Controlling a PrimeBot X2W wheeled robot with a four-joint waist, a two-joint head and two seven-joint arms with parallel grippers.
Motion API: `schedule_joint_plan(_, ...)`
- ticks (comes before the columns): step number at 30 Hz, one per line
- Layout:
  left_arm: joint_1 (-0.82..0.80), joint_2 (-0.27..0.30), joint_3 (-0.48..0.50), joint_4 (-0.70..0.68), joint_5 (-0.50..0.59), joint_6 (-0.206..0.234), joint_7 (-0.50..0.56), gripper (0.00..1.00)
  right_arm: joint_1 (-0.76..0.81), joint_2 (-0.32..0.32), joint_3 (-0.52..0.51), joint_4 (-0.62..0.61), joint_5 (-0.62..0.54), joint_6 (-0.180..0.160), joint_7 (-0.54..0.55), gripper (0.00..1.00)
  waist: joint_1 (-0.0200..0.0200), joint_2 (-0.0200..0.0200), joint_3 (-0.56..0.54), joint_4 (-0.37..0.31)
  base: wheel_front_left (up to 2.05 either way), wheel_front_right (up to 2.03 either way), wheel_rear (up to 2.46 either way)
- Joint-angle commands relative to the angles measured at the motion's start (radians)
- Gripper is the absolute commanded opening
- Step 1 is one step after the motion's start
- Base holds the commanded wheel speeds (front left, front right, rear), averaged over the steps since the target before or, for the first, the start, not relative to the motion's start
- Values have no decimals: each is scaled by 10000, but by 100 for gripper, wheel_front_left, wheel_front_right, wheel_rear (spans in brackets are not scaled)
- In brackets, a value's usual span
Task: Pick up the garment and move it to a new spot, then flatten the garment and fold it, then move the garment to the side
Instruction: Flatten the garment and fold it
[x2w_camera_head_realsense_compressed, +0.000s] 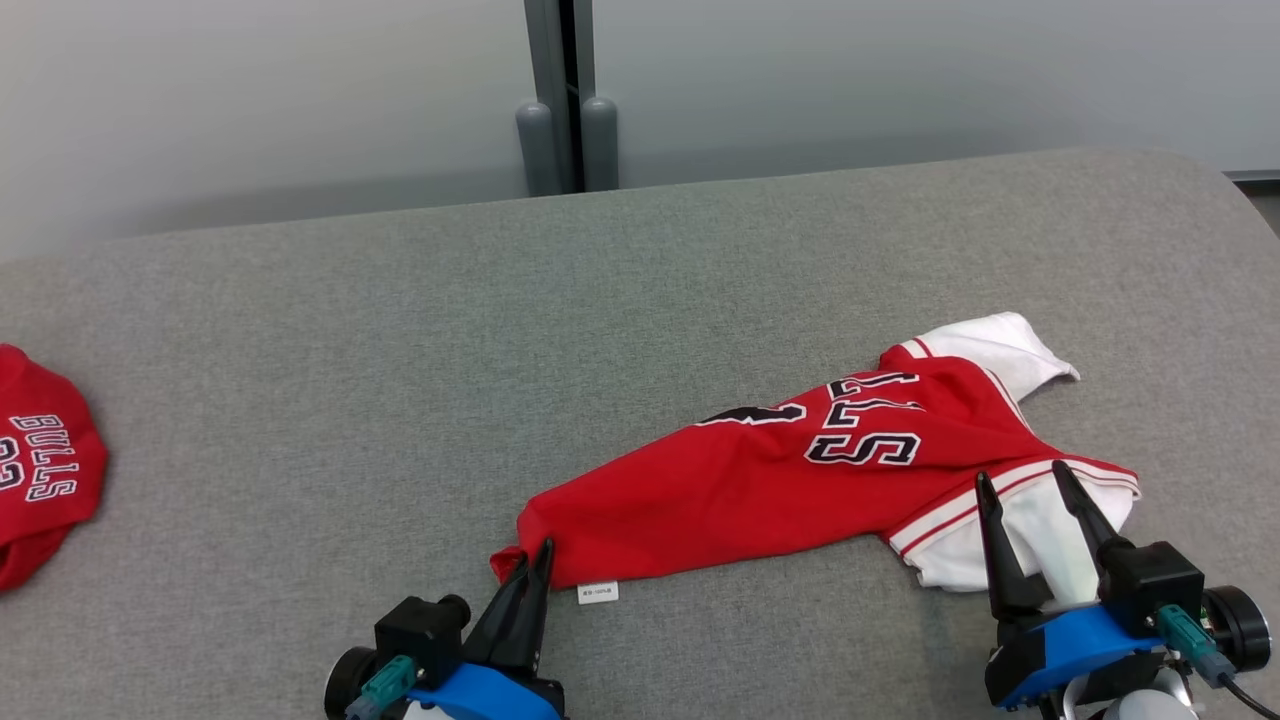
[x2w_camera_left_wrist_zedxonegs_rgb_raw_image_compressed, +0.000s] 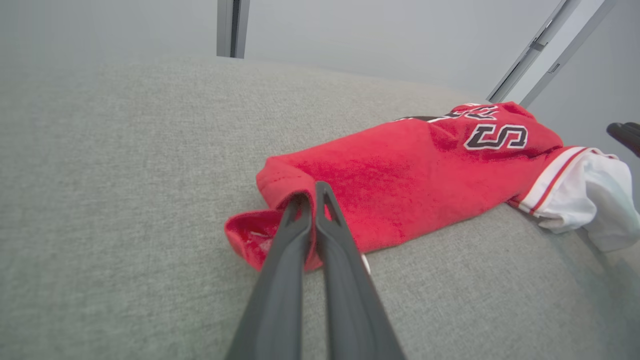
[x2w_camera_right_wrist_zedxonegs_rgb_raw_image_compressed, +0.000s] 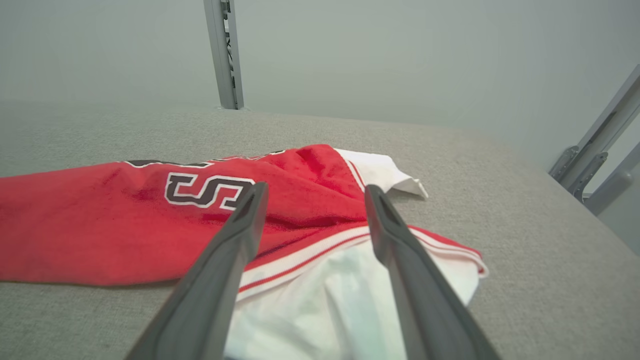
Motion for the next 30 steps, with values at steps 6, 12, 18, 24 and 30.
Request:
schedule_joint_plan(6,-83,67,-311,-1623,476,-18,-28,0,257,6,-115,121,14,-3,-9,100,-1,-1,-246,472,0,0,0)
schedule_joint_plan(12,195,165,-655,-2658,668,-17,-27,0,226,6,-3,157,33,-3,-10,100,-1,-1,-245,806,0,0,0)
schedule_joint_plan(18,301,39,-69,-2594,586,-16,-27,0,-49,9,231,166,94,-3,-10,100,-1,-1,-14,753,0,0,0)
schedule_joint_plan(24,-441,-62,787,-1527,761,10,-27,0,-269,4,332,203,104,-3,-10,100,-1,-1,436,418,0,0,0)
schedule_joint_plan(30,-1825,-77,1635,122,909,271,-28,0,-575,4,522,181,98,-3,-9,100,-1,-1,1106,-76,0,0,0)
